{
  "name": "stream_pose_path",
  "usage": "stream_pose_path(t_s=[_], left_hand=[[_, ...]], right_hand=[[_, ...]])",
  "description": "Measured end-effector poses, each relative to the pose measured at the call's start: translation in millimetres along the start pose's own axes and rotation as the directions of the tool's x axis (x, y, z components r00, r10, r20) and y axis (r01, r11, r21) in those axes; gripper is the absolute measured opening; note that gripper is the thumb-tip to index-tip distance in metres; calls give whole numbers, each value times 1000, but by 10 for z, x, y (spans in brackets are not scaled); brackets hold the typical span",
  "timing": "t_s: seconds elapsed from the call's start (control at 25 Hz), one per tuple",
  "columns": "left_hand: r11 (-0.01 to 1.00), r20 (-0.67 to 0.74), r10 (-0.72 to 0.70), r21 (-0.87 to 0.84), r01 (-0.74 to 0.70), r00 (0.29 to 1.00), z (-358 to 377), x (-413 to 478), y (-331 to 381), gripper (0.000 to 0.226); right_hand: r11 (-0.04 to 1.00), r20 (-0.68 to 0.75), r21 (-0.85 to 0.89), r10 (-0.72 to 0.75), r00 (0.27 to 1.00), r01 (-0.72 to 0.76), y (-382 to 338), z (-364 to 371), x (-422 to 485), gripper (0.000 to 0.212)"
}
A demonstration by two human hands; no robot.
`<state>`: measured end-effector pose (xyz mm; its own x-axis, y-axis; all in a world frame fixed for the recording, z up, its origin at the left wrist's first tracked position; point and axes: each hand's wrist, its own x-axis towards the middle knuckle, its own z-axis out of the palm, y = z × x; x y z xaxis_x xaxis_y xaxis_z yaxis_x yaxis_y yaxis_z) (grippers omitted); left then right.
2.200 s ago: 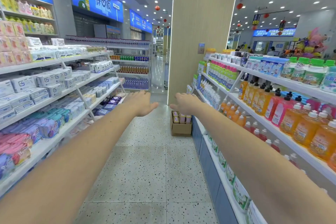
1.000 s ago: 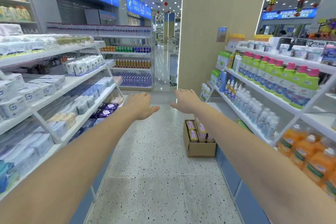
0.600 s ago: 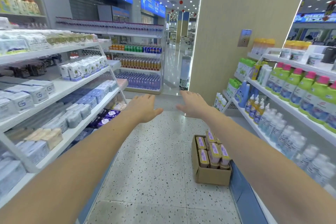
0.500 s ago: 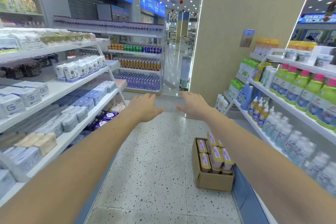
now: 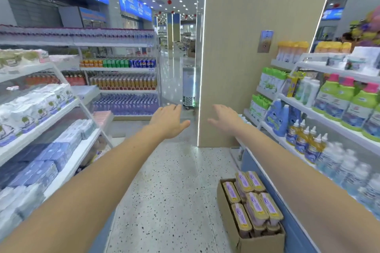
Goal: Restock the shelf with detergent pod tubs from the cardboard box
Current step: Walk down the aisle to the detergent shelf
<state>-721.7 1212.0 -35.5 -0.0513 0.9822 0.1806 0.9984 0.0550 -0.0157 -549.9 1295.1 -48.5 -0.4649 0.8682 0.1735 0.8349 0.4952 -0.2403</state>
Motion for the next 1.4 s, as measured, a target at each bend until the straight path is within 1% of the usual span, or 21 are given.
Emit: stream_pose_path(t_s=[0.12,0.24,0.32,0.52,0.68,0.76,0.84,0.96,1.08,1.24,1.4], left_hand=[[999,14,34,-15,-34,999,201,746,-127,71],[998,7,66,-18,-66,998,422,1538,-181,69],[996,-1,85,-11,-85,996,524,2143,-145,68],[989,-18,137,-59,-137,990,682,3686,91,67],[970,-5,228,-81,-228,974,838,4555,461,63],[952,-10,291,-98,-291,957,942,4971,734,63],[919,-13,380,-112,-379,925,1062,5330,1040,64],[845,-19,517,-148,-514,856,1245,5882,1542,66],[747,-31,652,-147,-648,758,1402,6403,2024,69],[561,-48,819,-135,-817,571,1559,7005,2637,70],[372,-46,923,-138,-918,381,1717,7287,3099,70]], right_hand=[[999,2,11,49,999,-49,279,99,655,61],[998,-4,-25,62,998,-62,642,211,1329,62],[996,-27,-36,87,996,-88,946,234,1850,63],[984,-51,-58,166,985,-169,1751,109,2963,61],[963,-52,-92,248,967,-252,2394,48,3400,63],[943,-72,-92,315,946,-320,2803,-2,3501,62],[911,-69,-89,397,915,-402,3213,-50,3506,61],[834,-107,-104,531,840,-541,3797,-110,3486,59],[725,-152,-96,666,730,-682,4220,-106,3456,58],[530,-195,-44,827,528,-847,4569,-19,3431,63],[341,-220,37,920,325,-939,4665,84,3307,64]])
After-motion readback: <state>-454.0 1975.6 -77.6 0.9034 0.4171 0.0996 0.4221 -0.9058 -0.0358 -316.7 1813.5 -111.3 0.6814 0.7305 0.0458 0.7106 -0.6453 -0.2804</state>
